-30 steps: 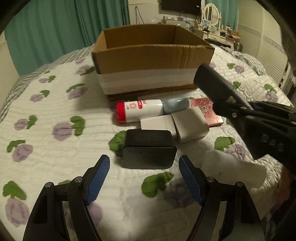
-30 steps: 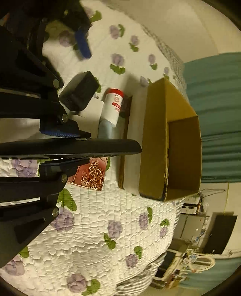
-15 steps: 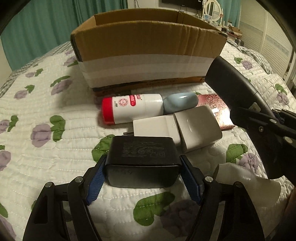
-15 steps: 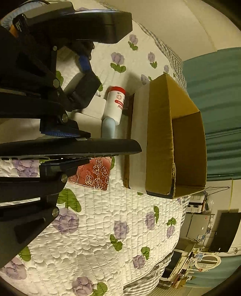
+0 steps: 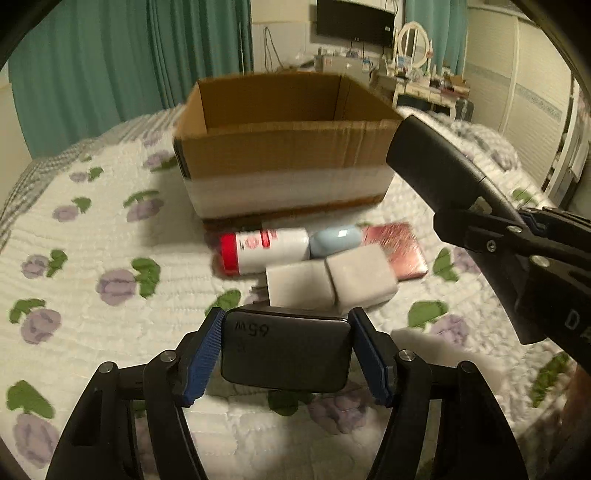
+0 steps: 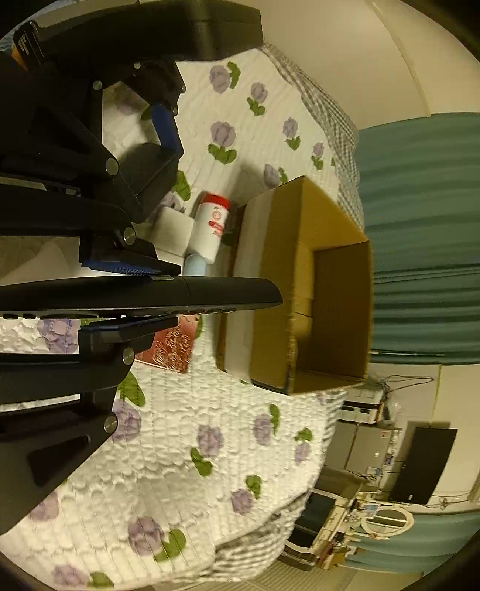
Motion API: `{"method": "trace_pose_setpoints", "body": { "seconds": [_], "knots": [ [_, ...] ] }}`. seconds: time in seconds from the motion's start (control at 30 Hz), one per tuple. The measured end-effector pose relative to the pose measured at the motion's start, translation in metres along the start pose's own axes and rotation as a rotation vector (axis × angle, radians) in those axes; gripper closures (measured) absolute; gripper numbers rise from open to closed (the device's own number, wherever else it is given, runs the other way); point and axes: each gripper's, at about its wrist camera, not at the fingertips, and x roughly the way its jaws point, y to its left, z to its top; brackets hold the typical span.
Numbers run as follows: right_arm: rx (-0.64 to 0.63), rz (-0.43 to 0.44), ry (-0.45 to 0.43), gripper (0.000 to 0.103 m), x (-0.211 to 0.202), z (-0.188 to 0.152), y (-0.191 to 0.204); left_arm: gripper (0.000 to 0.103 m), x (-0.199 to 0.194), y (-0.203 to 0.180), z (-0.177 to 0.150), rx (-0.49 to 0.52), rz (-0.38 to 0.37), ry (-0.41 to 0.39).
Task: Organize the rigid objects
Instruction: 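Carry the remote and black charger into the box while both grippers open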
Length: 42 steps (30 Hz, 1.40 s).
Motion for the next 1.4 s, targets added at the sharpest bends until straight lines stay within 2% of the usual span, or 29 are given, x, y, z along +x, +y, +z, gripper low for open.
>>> {"method": "trace_pose_setpoints", "body": {
  "seconds": [0.4,0.7,0.9,1.07,1.27,1.4],
  "knots": [
    [-0.010,-0.015,-0.113,0.084,-0.063,0.042,0.000,0.035,-0.073,0.015,0.046,-0.040,0.018,-0.187],
    [-0.039,0.012,-0.206,0.084,-0.078,0.101,-0.005,0.035,-0.080,0.024,0.097,-0.014,0.064,-0.260],
    [-0.043,0.049,-0.239,0.084,-0.054,0.144,-0.010,0.035,-0.063,0.030,0.144,-0.003,0.078,-0.306],
    [-0.042,0.063,-0.251,0.084,-0.024,0.170,-0.018,0.035,-0.025,0.033,0.178,0.014,0.084,-0.297],
    [-0.012,0.072,-0.238,0.084,0.027,0.189,-0.038,0.035,0.030,0.037,0.192,0.017,0.088,-0.247],
    [0.011,0.080,-0.211,0.084,0.055,0.187,-0.052,0.035,0.057,0.041,0.190,0.004,0.088,-0.205]
  ]
}}
